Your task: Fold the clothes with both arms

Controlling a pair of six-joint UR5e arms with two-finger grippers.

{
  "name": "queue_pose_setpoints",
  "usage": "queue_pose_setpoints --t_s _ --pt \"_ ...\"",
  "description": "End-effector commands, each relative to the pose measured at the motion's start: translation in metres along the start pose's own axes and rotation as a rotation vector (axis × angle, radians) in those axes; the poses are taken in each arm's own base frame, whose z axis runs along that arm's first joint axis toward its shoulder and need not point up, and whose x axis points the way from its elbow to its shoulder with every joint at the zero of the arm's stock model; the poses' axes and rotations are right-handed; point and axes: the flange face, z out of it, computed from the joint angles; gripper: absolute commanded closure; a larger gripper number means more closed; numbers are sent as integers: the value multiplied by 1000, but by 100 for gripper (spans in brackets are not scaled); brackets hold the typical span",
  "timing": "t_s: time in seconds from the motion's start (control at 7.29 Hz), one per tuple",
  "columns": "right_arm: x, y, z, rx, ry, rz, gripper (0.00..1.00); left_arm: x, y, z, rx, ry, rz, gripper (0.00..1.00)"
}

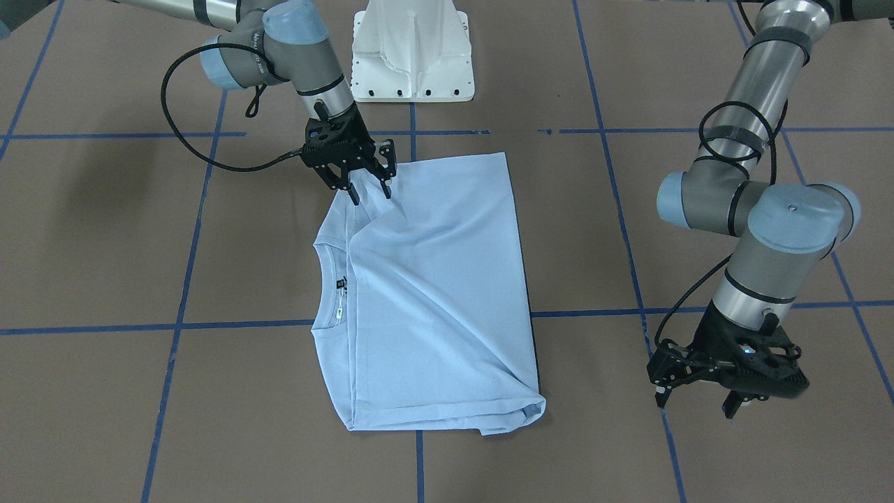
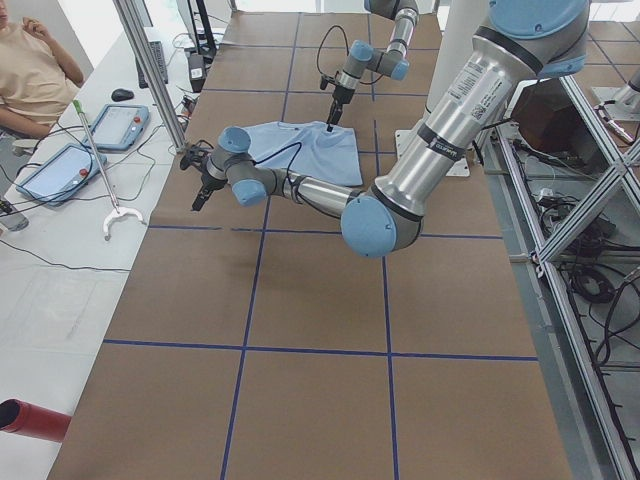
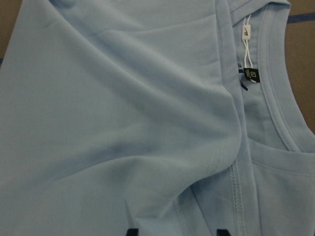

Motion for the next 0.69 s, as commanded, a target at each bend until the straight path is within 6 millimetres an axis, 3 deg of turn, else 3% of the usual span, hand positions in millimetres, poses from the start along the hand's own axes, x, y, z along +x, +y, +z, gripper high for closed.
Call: queue_pose_setpoints --t_s 0.0,0.55 --pt "10 14 4 -1 21 -11 46 3 1 1 -2 3 -3 0" --pt "20 28 9 -23 48 -23 43 5 3 2 -5 5 -14 0"
